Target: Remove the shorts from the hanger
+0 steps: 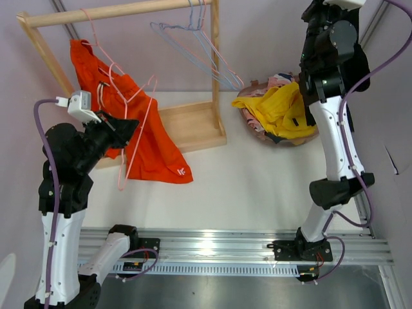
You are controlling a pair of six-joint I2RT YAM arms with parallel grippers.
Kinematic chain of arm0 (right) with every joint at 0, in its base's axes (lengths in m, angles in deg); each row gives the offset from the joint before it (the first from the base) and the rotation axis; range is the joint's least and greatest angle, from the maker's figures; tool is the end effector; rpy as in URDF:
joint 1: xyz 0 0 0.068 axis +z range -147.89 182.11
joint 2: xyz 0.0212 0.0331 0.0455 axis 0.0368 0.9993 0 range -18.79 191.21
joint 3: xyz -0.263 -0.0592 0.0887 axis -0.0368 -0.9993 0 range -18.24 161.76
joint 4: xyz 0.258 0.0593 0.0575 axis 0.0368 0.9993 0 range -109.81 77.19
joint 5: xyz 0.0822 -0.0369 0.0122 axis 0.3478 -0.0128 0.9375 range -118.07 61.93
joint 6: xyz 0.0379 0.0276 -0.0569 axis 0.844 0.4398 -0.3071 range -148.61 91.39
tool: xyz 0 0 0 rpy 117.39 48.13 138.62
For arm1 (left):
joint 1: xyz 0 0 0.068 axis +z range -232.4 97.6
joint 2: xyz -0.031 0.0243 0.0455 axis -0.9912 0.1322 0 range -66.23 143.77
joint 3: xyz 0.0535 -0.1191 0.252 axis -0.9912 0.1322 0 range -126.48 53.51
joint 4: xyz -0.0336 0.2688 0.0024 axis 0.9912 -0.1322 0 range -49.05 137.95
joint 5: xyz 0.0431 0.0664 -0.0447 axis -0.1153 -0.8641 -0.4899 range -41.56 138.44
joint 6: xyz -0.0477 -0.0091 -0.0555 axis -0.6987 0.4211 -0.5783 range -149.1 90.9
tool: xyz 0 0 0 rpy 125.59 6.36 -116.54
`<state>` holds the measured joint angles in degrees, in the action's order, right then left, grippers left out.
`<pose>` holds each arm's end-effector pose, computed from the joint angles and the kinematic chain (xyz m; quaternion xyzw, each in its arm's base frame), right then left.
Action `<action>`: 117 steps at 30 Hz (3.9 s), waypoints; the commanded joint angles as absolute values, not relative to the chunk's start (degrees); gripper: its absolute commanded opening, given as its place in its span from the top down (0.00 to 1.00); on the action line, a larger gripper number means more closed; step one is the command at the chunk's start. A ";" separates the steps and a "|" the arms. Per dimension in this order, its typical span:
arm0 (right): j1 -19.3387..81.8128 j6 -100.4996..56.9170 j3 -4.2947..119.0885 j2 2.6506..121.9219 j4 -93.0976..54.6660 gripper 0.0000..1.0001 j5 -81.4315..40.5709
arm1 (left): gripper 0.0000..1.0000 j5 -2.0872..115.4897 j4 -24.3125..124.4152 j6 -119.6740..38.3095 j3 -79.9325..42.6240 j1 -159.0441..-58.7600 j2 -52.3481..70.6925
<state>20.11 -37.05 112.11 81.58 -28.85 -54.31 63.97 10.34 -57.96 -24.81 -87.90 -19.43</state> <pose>0.3518 0.0856 0.6451 0.1036 0.4549 -0.0241 0.8842 0.1478 -0.0307 0.4845 -0.0607 0.7399 -0.2917 0.6032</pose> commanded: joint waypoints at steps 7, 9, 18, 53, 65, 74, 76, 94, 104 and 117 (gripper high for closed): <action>14.42 -32.48 116.27 85.71 -30.70 1.00 -49.34 | 1.00 63.03 15.07 -55.56 -23.65 -87.50 -18.25; 13.89 -31.68 111.25 83.43 -32.46 1.00 -49.78 | 1.00 63.38 15.78 -55.99 -23.57 -87.50 -17.63; 11.17 -25.56 69.07 72.97 -46.44 1.00 -55.49 | 1.00 66.36 17.89 -58.10 -31.55 -87.50 -11.14; -0.45 3.40 41.88 68.06 -30.46 0.01 -21.47 | 1.00 61.53 21.58 -65.84 -79.20 -93.65 36.60; 11.42 -5.23 50.31 41.43 -14.72 0.01 -33.78 | 0.43 61.45 19.74 -65.49 -76.57 -93.92 34.67; 14.06 -6.10 52.25 31.76 -11.29 0.00 -35.01 | 0.40 63.82 16.22 -65.40 -76.03 -93.92 26.87; 14.77 -6.72 52.25 30.69 -11.02 0.00 -35.10 | 0.39 64.17 15.08 -64.96 -75.43 -93.92 24.13; 17.49 -6.54 51.46 26.03 -4.79 0.01 -35.10 | 0.36 41.23 5.14 -54.50 -58.64 -86.63 8.82; 17.49 -7.25 49.35 25.33 -4.17 0.01 -35.54 | 0.36 46.06 10.24 -53.80 -59.33 -82.58 16.46; 17.49 -6.81 46.89 26.29 -5.57 0.01 -35.10 | 0.45 50.72 14.46 -55.38 -63.47 -78.89 26.13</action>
<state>17.27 -6.39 47.17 26.15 -3.76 -34.95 48.23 11.13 -55.56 -60.46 -79.73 24.51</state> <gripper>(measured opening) 0.993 0.577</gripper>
